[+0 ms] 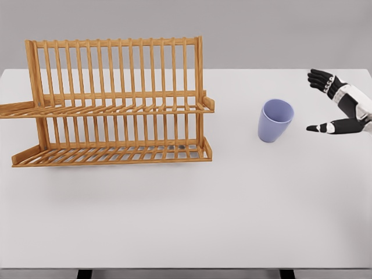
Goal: Right arm put cup on second shelf
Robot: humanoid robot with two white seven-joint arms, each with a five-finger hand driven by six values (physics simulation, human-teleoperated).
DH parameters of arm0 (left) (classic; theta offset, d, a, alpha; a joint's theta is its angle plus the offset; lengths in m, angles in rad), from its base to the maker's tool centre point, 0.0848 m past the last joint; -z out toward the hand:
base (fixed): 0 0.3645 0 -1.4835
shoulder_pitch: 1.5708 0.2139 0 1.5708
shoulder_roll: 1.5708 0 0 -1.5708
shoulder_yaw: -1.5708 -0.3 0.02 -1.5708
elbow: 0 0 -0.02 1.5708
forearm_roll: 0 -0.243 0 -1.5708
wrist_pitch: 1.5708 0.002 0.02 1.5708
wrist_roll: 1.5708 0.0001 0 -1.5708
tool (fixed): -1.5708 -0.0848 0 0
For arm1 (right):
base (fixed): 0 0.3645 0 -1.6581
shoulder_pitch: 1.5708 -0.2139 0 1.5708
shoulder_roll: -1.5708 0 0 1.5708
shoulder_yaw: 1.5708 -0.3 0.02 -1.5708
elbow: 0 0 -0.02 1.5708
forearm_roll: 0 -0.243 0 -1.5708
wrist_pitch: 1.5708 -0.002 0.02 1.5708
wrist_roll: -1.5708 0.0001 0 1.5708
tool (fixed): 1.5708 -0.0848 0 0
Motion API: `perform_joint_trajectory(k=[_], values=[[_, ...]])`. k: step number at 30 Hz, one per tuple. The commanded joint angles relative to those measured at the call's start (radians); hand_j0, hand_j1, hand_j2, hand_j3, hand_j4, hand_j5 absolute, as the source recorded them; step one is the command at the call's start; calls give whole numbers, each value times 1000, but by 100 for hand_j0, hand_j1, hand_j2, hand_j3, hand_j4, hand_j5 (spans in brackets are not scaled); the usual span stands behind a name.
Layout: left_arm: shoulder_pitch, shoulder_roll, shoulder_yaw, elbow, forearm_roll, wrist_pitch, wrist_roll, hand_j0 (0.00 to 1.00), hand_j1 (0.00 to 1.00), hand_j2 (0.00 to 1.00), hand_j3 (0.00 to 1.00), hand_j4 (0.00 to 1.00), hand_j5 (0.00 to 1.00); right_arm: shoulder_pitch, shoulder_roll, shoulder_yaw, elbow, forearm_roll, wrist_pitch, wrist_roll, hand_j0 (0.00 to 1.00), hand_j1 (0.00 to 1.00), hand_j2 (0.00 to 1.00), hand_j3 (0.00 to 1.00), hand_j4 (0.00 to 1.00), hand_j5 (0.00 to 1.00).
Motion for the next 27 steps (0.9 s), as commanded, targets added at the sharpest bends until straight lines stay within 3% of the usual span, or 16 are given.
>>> perform_joint_trajectory(k=[1,2,27], values=[[0,0,0,0,0,0,0,100,100,100,100,100,100,0,14,0,12,-34,9,0,100,100,100,100,100,100],[0,0,0,0,0,0,0,100,100,100,100,100,100,-2,28,-2,29,-103,52,0,100,100,100,100,100,100],[0,0,0,0,0,0,0,100,100,100,100,100,100,0,80,64,118,-94,59,0,100,100,100,100,100,100]])
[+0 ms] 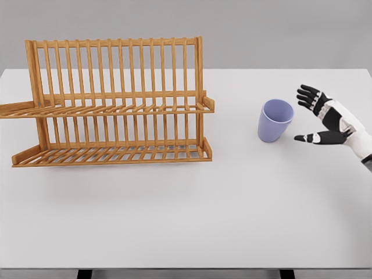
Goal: Right arm put cup on second shelf
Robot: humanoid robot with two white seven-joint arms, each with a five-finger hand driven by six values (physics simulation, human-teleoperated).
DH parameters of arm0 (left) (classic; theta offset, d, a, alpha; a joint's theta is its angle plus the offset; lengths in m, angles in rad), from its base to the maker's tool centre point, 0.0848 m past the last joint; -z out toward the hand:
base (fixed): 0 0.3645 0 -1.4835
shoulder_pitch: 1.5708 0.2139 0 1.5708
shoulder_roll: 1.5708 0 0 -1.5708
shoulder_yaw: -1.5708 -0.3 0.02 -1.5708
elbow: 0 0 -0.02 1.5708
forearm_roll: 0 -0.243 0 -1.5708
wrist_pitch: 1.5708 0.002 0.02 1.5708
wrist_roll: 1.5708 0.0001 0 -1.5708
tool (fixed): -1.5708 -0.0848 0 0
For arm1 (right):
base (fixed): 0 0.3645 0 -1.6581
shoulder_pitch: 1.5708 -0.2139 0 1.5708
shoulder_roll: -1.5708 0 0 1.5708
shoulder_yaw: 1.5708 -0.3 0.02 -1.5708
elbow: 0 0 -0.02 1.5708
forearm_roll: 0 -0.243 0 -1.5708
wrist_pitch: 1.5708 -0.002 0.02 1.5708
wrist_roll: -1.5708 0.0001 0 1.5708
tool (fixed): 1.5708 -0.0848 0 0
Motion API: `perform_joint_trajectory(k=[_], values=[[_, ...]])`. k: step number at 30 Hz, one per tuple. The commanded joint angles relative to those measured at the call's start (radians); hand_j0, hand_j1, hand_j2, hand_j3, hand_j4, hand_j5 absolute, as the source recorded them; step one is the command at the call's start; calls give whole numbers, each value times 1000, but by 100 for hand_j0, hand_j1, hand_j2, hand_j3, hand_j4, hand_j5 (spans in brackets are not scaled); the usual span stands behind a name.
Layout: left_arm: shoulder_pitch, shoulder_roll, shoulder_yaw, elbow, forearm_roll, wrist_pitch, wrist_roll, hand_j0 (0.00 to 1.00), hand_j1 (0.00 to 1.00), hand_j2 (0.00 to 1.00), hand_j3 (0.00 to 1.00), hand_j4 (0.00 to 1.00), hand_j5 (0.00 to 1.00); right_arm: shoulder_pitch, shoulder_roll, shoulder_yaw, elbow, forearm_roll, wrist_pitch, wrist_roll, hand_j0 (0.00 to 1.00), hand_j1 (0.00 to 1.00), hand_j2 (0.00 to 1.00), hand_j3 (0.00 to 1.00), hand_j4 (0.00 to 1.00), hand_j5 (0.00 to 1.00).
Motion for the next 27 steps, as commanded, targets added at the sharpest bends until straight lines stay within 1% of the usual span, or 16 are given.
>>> perform_joint_trajectory(k=[1,12,16,18,27], values=[[0,0,0,0,0,0,0,100,100,100,100,100,100,0,6,8,9,-2,1,0,100,100,100,100,100,100],[0,0,-1,0,0,0,0,100,100,100,100,100,100,-35,49,16,50,28,2,0,100,100,100,100,100,100],[0,0,0,0,0,0,0,100,100,100,100,100,100,-35,55,19,53,36,1,0,100,100,100,100,100,100],[0,0,-1,0,0,0,0,100,100,100,100,100,100,-38,69,20,67,51,1,0,100,100,100,100,100,100],[0,0,-1,0,0,0,0,100,100,100,100,100,100,-44,86,20,68,57,1,0,100,100,100,100,100,100]])
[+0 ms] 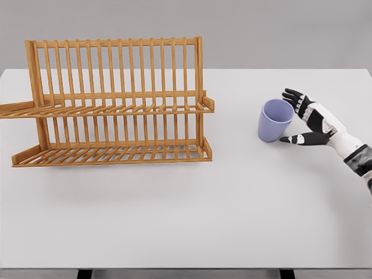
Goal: Right arm put cup on second shelf
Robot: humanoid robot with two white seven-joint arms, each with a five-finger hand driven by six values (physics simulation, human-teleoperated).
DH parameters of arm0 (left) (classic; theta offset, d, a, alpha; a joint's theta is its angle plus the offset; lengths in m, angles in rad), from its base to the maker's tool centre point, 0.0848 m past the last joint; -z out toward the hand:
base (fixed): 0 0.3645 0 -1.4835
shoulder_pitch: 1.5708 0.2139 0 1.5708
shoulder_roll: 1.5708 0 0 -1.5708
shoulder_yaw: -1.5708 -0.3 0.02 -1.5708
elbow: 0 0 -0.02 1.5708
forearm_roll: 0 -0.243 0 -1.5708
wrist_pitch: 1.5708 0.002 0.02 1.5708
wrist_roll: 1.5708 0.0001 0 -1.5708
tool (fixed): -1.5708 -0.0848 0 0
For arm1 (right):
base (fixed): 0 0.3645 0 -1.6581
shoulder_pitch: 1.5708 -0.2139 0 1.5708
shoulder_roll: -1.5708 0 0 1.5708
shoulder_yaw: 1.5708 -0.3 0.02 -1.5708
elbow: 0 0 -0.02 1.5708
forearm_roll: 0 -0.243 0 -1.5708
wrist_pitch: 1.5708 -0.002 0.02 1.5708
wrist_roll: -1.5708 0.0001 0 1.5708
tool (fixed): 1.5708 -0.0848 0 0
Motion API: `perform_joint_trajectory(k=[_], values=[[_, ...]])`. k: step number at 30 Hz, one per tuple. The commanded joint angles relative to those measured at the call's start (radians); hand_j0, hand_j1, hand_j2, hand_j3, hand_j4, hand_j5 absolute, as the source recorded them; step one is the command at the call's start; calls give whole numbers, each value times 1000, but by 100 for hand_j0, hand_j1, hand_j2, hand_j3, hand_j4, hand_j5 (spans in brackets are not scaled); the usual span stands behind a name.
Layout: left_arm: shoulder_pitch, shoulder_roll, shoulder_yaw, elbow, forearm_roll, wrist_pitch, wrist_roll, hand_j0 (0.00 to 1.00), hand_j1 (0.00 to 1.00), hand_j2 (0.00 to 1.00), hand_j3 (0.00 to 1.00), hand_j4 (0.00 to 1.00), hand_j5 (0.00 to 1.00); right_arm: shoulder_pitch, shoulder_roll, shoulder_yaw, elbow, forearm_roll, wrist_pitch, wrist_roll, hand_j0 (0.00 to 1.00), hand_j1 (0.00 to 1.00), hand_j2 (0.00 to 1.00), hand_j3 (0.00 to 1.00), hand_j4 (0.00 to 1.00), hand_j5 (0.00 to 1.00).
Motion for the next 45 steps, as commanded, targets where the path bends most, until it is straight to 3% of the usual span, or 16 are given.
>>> perform_joint_trajectory(k=[1,23,25,29,45], values=[[0,0,0,0,0,0,0,100,100,100,100,100,100,0,8,0,0,-3,0,0,100,100,100,100,100,100],[0,0,-1,0,0,0,0,100,100,100,100,100,100,-12,35,13,-4,7,2,0,100,100,100,100,100,100],[0,0,-1,0,0,0,0,100,100,100,100,100,100,-12,34,16,-4,7,2,0,86,86,86,86,86,86],[0,0,-1,0,0,0,0,100,100,100,100,100,100,-12,34,16,-4,7,2,0,73,73,73,73,73,73],[0,0,-1,0,0,0,0,100,100,100,100,100,100,-18,32,9,-90,7,-6,0,70,70,70,70,70,70]])
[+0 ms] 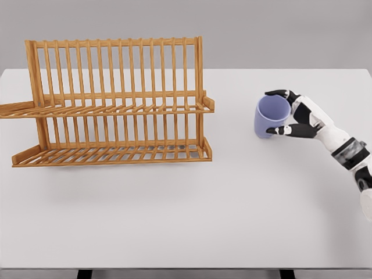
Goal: Right arm put cup on second shelf
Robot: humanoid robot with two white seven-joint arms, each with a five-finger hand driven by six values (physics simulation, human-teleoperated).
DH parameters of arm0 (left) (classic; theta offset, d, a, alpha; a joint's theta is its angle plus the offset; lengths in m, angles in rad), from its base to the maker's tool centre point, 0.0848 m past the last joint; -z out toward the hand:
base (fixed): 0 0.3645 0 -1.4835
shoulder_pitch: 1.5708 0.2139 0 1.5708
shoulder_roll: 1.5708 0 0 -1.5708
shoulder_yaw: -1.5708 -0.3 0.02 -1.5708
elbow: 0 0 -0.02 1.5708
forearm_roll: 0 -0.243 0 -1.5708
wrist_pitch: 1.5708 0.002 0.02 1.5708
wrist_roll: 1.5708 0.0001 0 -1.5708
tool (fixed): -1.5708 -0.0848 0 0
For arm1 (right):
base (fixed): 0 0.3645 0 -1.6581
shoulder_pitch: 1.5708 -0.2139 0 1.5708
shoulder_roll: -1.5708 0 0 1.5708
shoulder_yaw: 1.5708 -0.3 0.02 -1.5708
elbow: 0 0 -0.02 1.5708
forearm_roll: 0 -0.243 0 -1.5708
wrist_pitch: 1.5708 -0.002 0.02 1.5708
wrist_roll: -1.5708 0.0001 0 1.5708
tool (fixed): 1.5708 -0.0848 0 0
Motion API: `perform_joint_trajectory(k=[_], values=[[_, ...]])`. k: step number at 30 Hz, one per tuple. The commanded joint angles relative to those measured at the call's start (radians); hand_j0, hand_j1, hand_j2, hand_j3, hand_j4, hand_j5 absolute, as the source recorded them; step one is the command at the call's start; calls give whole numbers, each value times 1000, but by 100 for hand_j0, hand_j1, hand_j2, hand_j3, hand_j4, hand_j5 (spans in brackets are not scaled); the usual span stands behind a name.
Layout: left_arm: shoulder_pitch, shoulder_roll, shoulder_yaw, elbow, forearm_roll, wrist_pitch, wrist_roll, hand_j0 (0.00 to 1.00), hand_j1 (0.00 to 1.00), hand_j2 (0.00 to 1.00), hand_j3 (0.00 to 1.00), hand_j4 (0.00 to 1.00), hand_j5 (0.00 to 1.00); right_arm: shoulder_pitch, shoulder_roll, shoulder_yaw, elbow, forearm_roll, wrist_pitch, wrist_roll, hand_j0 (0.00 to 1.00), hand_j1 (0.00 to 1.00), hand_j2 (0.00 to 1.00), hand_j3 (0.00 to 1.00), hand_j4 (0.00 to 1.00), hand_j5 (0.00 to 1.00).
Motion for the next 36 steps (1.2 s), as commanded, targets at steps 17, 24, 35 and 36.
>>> perform_joint_trajectory(k=[17,24,35,36], values=[[0,0,0,0,0,0,0,100,100,100,100,100,100,3,-8,-48,-180,-10,-7,0,70,70,70,70,70,70],[0,0,-1,0,0,0,0,100,100,100,100,100,100,-6,3,-51,-235,-10,-7,0,70,70,70,70,70,70],[0,0,0,0,0,0,0,100,100,100,100,100,100,-49,4,-44,-312,-8,1,0,70,70,70,70,70,70],[0,0,0,0,0,0,0,100,100,100,100,100,100,-54,4,-42,-315,-8,1,0,70,70,70,70,70,70]])
